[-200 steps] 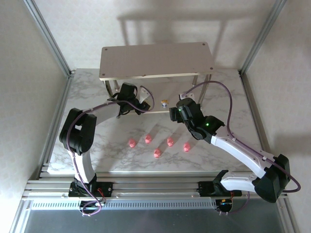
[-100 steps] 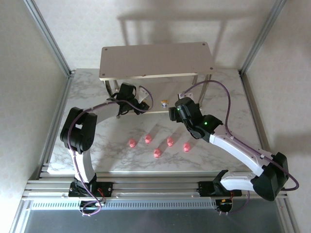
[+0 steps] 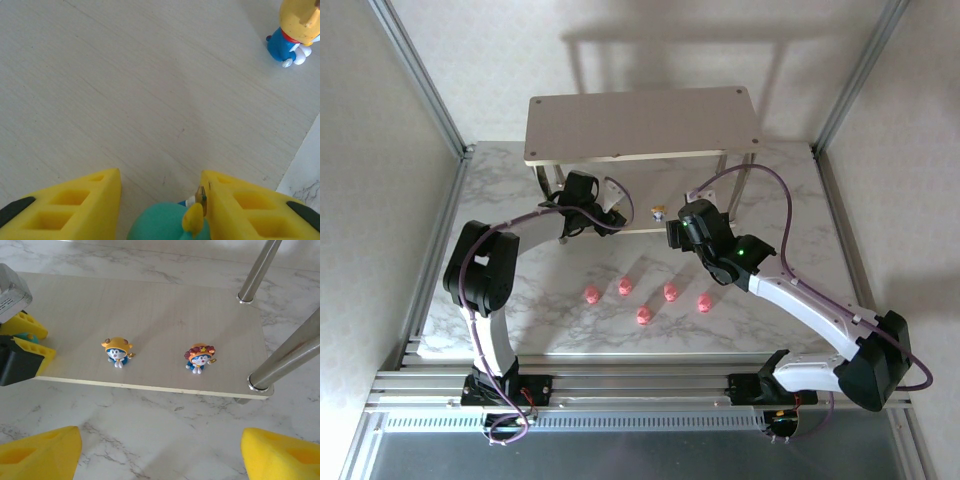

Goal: Place and organize the plastic toys onto the shelf

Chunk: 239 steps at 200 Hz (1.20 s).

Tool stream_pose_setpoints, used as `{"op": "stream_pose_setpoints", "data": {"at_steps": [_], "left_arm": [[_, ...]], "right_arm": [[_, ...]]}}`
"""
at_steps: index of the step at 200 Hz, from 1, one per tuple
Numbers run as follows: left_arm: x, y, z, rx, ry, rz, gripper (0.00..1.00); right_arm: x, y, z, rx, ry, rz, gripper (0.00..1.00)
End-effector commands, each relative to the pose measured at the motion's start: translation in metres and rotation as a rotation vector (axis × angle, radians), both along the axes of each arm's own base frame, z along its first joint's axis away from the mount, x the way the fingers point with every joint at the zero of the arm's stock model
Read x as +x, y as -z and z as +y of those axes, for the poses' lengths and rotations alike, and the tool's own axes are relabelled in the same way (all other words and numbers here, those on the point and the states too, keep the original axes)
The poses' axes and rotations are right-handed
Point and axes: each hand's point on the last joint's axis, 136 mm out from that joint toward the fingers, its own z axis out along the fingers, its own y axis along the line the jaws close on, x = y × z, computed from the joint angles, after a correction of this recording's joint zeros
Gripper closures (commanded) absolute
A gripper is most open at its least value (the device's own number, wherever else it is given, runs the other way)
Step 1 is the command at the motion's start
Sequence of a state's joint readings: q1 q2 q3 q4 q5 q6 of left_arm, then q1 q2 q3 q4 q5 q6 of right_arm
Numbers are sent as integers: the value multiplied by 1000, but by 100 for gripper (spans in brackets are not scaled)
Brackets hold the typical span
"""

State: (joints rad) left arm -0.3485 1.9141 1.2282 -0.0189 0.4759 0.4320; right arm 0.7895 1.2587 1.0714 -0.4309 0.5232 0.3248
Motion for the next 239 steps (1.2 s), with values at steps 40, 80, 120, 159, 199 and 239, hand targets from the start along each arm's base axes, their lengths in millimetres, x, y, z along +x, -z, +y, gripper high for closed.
{"op": "stream_pose_setpoints", "data": {"at_steps": [40,80,120,159,199,239], "left_arm": [[-6,-3,3,-22,15,6,50],[-8,-8,0,-47,28,8,49],[-10,-16,0,-68,32,-4,48],[-12,-25,-1,-95,47,-11,48],[-14,-37,-2,-113,54,-26,48],[-12,-49,0,-130,42,-58,48]], "right_arm": [[4,-12,0,27,16,-15,17],[3,-13,-1,30,17,-16,17],[3,-13,0,33,16,-17,17],[3,-14,2,35,5,-14,15],[3,-15,3,36,-2,-10,14],[3,-17,2,38,0,-14,14]]}}
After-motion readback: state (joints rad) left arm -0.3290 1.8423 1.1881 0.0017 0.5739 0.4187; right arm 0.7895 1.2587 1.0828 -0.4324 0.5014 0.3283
